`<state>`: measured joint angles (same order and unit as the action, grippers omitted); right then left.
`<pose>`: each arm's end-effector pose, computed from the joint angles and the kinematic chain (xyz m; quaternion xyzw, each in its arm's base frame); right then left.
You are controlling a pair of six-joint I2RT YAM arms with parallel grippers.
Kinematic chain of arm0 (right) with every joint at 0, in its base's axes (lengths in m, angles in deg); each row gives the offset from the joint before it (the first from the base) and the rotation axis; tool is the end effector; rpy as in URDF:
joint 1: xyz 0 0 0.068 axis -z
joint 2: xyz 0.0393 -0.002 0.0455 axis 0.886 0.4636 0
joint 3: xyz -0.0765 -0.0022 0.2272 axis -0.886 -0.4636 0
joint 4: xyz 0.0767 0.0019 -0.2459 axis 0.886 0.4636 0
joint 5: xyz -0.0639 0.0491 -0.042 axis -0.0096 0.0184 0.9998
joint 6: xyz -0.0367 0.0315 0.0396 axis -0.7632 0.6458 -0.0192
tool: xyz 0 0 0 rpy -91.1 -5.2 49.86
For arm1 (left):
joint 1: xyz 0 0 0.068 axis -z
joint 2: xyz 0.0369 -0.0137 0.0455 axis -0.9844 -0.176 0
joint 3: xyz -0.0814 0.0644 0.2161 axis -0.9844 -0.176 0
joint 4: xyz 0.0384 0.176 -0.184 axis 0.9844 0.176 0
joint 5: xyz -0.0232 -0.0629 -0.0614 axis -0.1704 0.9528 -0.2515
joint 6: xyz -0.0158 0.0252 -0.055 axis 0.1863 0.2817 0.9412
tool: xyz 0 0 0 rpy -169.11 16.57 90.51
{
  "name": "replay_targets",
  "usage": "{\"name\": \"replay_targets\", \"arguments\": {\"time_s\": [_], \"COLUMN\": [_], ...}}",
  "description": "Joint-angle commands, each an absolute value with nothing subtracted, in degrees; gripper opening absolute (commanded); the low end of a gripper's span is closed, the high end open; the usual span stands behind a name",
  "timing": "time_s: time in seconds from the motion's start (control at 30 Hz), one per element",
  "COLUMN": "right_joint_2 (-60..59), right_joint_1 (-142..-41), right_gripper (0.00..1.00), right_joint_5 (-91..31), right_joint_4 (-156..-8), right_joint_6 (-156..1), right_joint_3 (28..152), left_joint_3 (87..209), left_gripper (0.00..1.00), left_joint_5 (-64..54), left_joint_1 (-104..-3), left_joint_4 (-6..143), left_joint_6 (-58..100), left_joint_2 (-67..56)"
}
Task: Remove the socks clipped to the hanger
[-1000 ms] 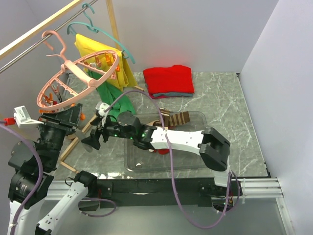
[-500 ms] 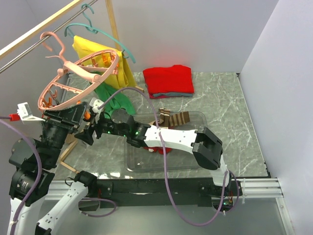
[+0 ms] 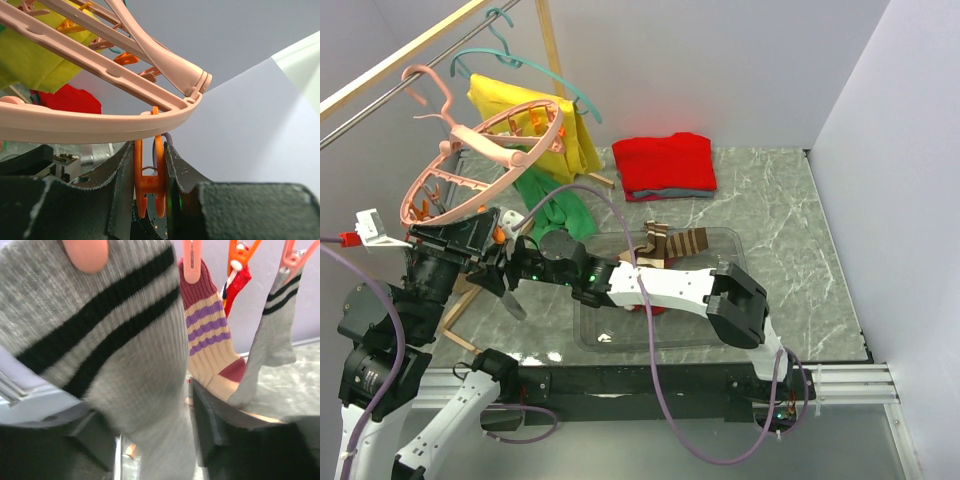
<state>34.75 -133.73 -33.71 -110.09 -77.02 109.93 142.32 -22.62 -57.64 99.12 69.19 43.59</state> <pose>0.1470 0.4656 0.3027 -0.4151 0.5222 0.5223 0.5313 0.0769 -0.0233 0.4404 -0.2613 0.5783 -0.4674 0.6154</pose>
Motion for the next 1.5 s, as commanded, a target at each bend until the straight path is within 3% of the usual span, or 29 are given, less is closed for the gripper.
{"name": "replay_targets", "arguments": {"time_s": [0.0, 0.03, 0.13, 0.17, 0.27, 0.47, 0.77, 1.03, 1.23, 1.47], "right_joint_2": [36.2, 35.9, 34.1, 32.9, 29.9, 24.0, 22.7, 20.7, 18.9, 16.7], "right_joint_1": [-133.8, -133.7, -133.8, -133.9, -133.9, -133.8, -133.9, -133.9, -133.9, -133.8], "right_gripper": [0.45, 0.24, 0.0, 0.0, 0.0, 0.0, 0.0, 0.0, 0.0, 0.0], "right_joint_5": [-32.6, -32.4, -32.4, -32.9, -32.8, -31.1, -25.2, -25.4, -26.4, -28.9], "right_joint_4": [-111.4, -111.8, -112.6, -112.6, -113.3, -112.0, -105.1, -104.0, -104.9, -105.9], "right_joint_6": [-76.7, -76.4, -75.6, -75.2, -74.4, -74.5, -75.0, -76.0, -75.7, -75.3], "right_joint_3": [113.1, 112.7, 110.6, 109.9, 106.3, 100.3, 100.5, 98.9, 97.0, 94.7], "left_joint_3": [143.8, 143.7, 143.1, 142.8, 142.8, 147.4, 151.4, 153.0, 148.3, 147.3], "left_gripper": [0.15, 0.15, 0.26, 0.42, 0.66, 0.8, 0.69, 0.75, 0.65, 0.6], "left_joint_5": [-21.0, -21.1, -21.3, -21.1, -20.8, -25.1, -35.8, -41.9, -44.3, -42.4], "left_joint_1": [-57.4, -57.5, -57.5, -57.4, -57.4, -57.5, -57.5, -57.4, -57.5, -57.5], "left_joint_4": [95.7, 95.8, 96.4, 96.4, 97.4, 108.5, 118.5, 124.3, 121.7, 119.8], "left_joint_6": [69.4, 69.3, 67.9, 67.1, 63.5, 56.1, 48.3, 46.1, 50.1, 56.3], "left_joint_2": [43.9, 44.0, 44.5, 44.7, 44.9, 44.6, 47.3, 45.1, 46.5, 42.0]}}
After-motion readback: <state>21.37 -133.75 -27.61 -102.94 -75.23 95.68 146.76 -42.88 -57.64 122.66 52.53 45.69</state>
